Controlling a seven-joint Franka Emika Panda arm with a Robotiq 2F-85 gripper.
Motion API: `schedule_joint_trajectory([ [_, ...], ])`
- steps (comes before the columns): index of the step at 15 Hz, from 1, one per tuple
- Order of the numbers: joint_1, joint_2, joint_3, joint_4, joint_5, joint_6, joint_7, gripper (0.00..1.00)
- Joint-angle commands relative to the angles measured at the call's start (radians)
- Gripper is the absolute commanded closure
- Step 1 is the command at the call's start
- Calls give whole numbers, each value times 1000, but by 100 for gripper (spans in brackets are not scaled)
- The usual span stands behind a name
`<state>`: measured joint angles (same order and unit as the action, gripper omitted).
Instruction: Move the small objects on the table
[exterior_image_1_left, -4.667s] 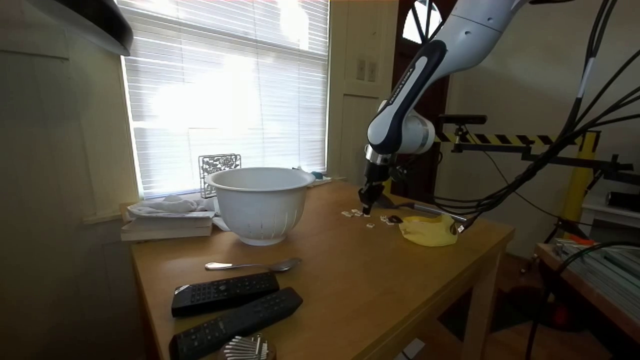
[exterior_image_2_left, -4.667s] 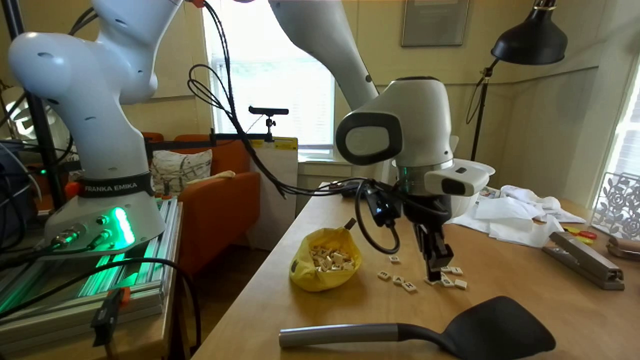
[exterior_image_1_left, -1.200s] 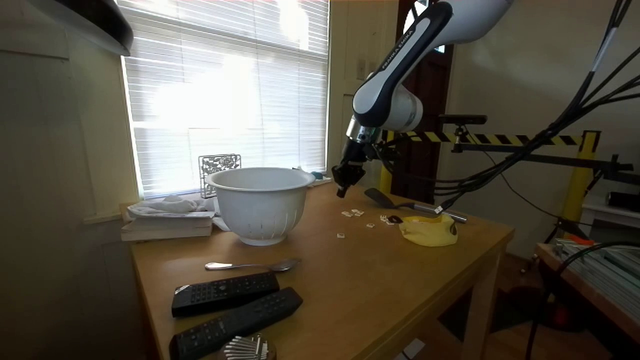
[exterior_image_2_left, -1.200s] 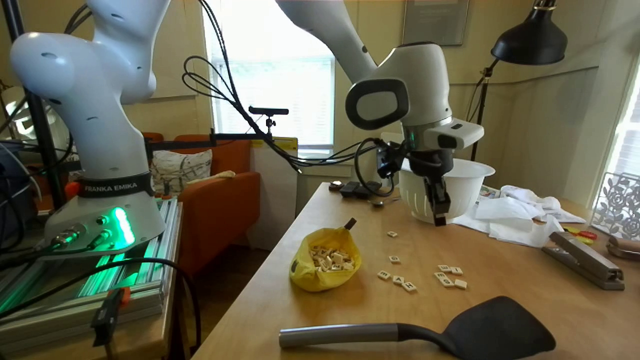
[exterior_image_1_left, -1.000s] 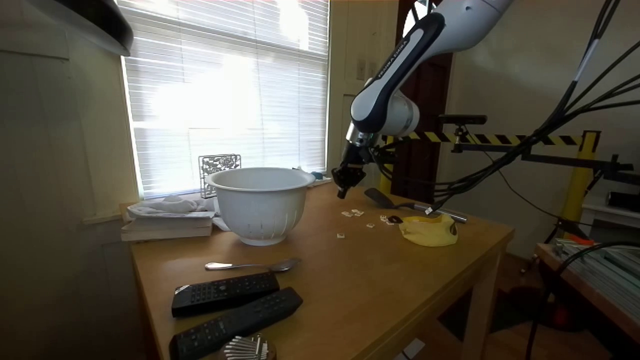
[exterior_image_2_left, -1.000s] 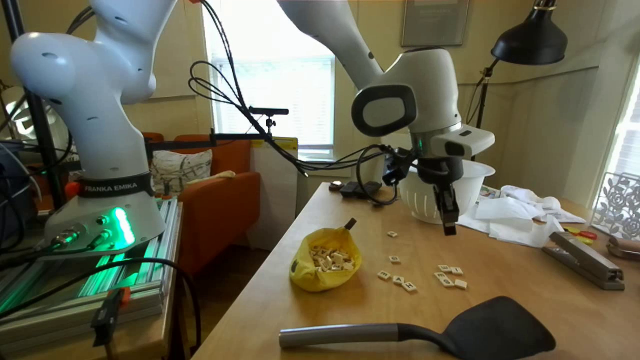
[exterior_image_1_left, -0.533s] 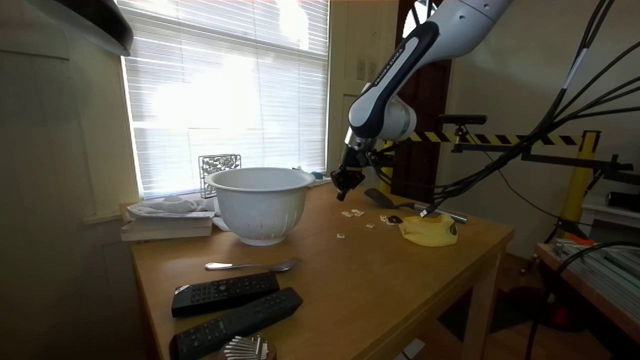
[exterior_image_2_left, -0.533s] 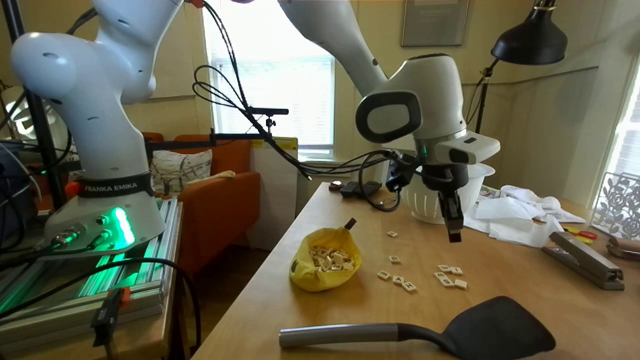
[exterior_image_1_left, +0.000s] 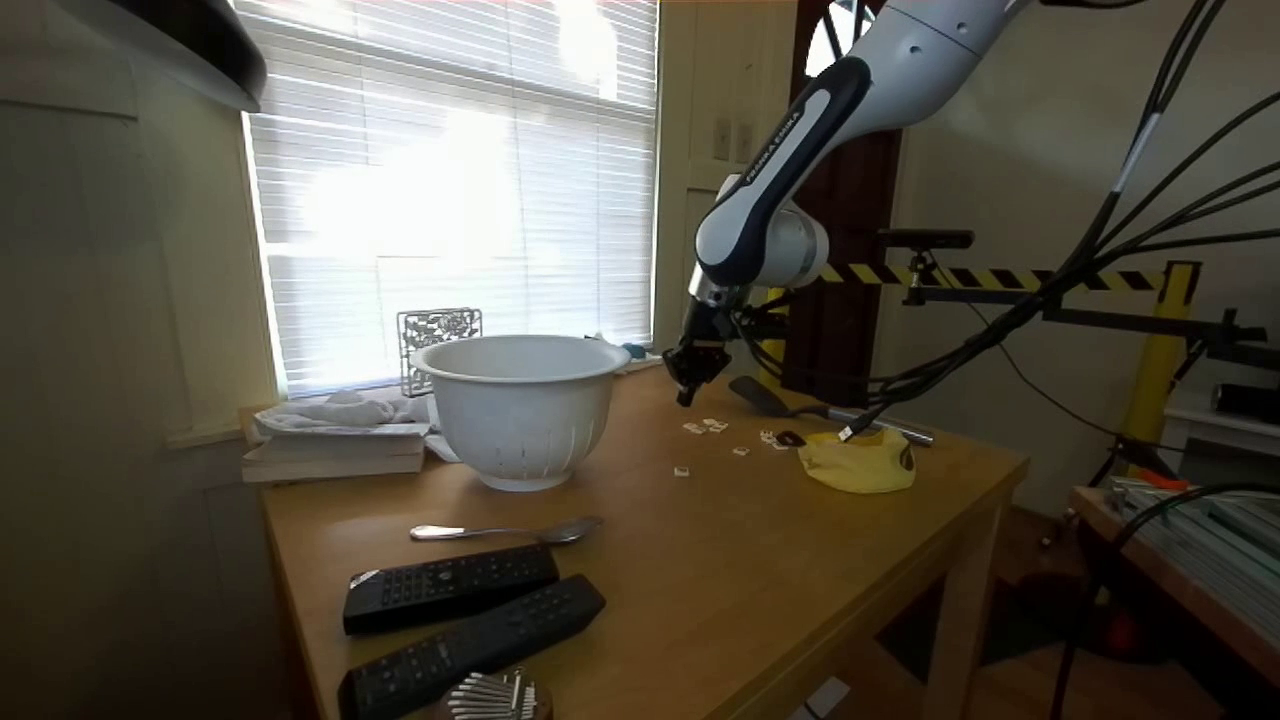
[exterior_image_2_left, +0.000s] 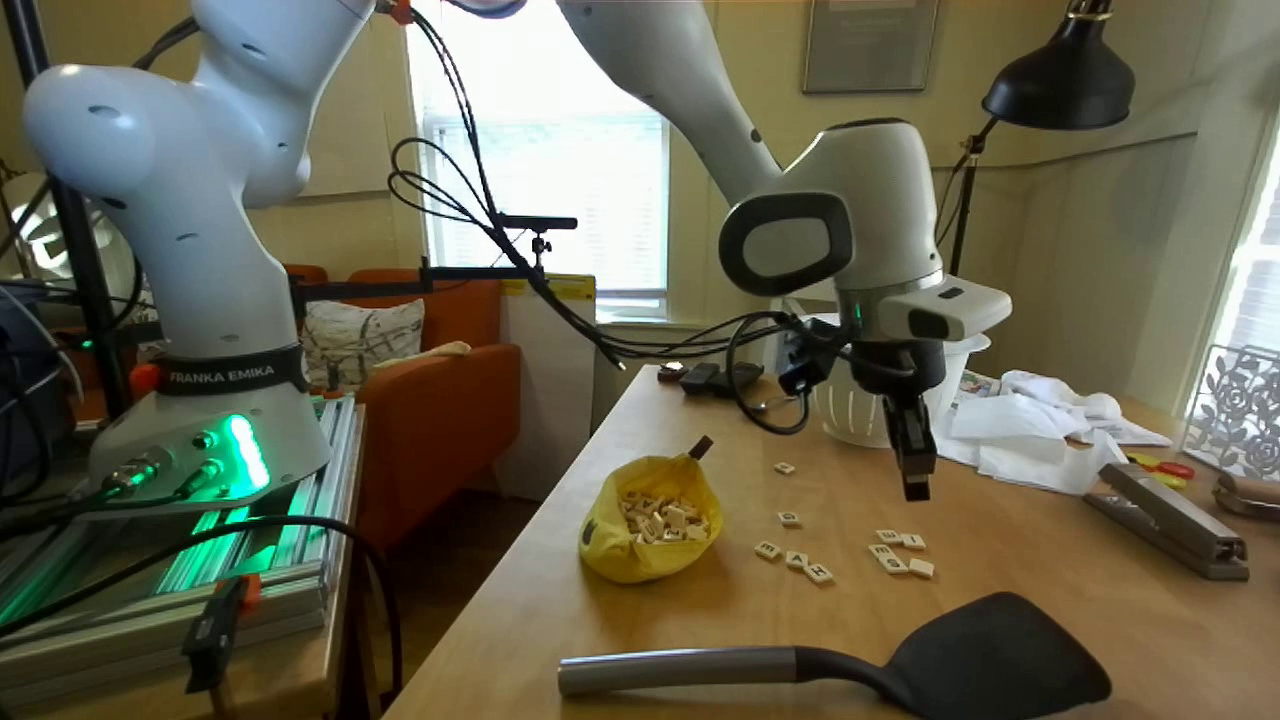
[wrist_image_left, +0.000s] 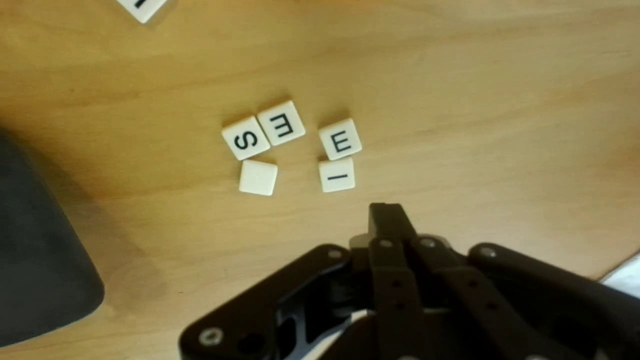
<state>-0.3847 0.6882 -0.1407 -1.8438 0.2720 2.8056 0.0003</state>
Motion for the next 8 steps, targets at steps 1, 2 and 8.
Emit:
schedule_joint_trajectory([
  [1, 50, 44, -69, 64, -64, -73, 77, 100],
  [2, 56, 54, -79, 78, -72, -91, 88, 100],
  [8, 77, 89, -109, 132, -98, -213, 138, 100],
])
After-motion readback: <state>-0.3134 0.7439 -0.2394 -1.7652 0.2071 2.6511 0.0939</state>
